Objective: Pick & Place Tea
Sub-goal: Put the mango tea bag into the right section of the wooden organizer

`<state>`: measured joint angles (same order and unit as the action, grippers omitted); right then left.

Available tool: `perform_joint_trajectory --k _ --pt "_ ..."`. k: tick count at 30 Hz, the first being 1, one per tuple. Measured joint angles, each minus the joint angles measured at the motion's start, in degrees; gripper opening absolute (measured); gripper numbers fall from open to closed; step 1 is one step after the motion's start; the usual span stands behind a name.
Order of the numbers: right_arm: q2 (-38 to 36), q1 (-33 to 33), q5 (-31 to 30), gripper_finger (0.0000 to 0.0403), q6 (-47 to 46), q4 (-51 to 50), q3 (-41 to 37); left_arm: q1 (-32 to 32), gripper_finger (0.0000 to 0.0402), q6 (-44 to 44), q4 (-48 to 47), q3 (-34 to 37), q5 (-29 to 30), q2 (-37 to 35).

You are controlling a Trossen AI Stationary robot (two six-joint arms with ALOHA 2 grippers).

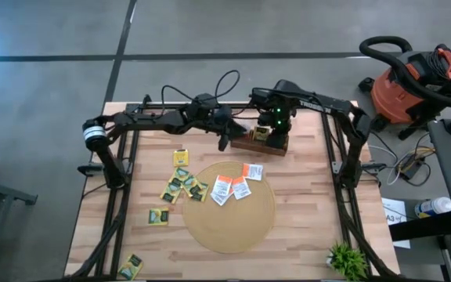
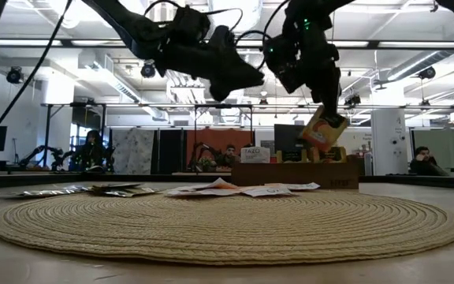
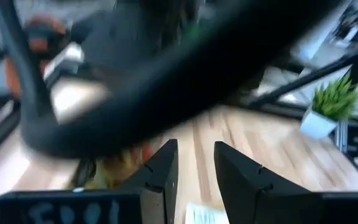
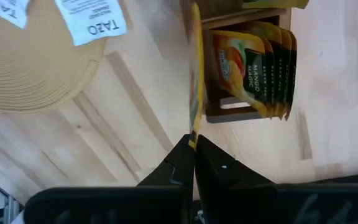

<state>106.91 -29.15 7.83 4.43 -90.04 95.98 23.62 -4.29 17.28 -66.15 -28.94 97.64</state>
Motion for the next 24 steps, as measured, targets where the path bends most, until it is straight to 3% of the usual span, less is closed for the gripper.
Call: perform_joint_trajectory --k 5,16,24 --pt "-0.7 0.0 2.4 0.0008 -0.2 0.0 0.7 -0.9 0.0099 -1.5 12.7 -0.7 -0.7 4.6" --pt "-0.7 0.5 4.9 0.0008 0.7 0.1 6.7 -2.4 0.0099 -6.6 12.7 -11.5 -3.4 18.0" --pt "-0.7 0.4 4.9 0.0008 1.8 -0.1 7.6 -2.4 0.0099 -7.9 10.7 -14.3 -4.6 21.1"
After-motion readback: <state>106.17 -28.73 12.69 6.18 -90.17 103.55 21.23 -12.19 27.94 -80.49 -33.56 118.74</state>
